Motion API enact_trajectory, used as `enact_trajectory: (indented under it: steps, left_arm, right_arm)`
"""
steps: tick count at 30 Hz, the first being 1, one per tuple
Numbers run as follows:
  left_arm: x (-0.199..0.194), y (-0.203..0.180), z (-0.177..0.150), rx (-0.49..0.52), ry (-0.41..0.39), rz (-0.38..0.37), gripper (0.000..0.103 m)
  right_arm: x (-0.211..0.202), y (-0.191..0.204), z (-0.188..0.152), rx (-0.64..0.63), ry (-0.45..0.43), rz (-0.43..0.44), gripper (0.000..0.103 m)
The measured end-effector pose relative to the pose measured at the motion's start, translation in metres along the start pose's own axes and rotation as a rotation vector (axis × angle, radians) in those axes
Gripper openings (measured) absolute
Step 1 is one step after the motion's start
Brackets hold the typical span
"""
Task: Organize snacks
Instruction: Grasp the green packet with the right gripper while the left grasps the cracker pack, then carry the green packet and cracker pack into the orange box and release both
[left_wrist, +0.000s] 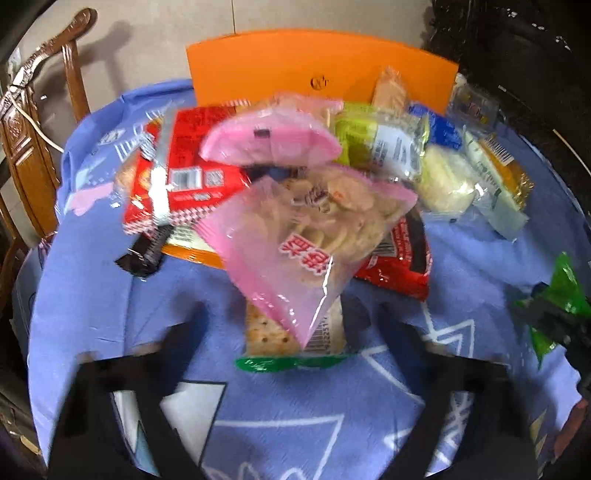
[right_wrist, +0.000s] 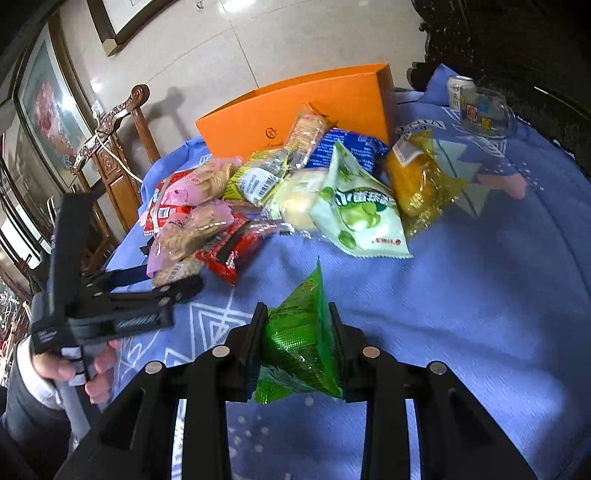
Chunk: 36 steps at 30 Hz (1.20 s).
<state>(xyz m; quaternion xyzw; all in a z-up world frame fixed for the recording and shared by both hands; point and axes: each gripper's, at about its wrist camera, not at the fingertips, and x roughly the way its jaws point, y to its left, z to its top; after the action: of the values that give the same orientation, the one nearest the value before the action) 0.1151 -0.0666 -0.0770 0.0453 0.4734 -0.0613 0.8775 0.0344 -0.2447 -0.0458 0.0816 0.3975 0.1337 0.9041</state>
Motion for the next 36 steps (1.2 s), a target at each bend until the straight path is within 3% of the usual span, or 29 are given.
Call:
enact_trajectory:
  steps: [4,12,18,28,36]
  left_arm:
    - [0.003,0.000,0.001,0.008,-0.025,-0.004,0.047]
    - [-0.006,0.008,-0.012,0.003,0.000,-0.029,0.046]
    - [-0.041,0.022,-0.029,-0.002,-0.022,-0.063,0.046]
    - [-0.102,0.027,-0.048,0.020,-0.119,-0.102,0.046]
    - [-0.136,0.021,-0.038,0.048,-0.189,-0.140,0.046]
  right_arm:
    - [-0.003,0.003,-0.001,-0.007,-0.003,0.014,0.032]
    - [-0.011,0.014,-0.002,-0.033,-0.014,0.027,0.032]
    - [-0.026,0.023,0.000,-0.062,-0.031,0.034,0.032]
    - [-0.046,0.030,-0.001,-0.076,-0.056,0.048,0.032]
    - [-0.060,0.038,0.006,-0.103,-0.082,0.060,0.032]
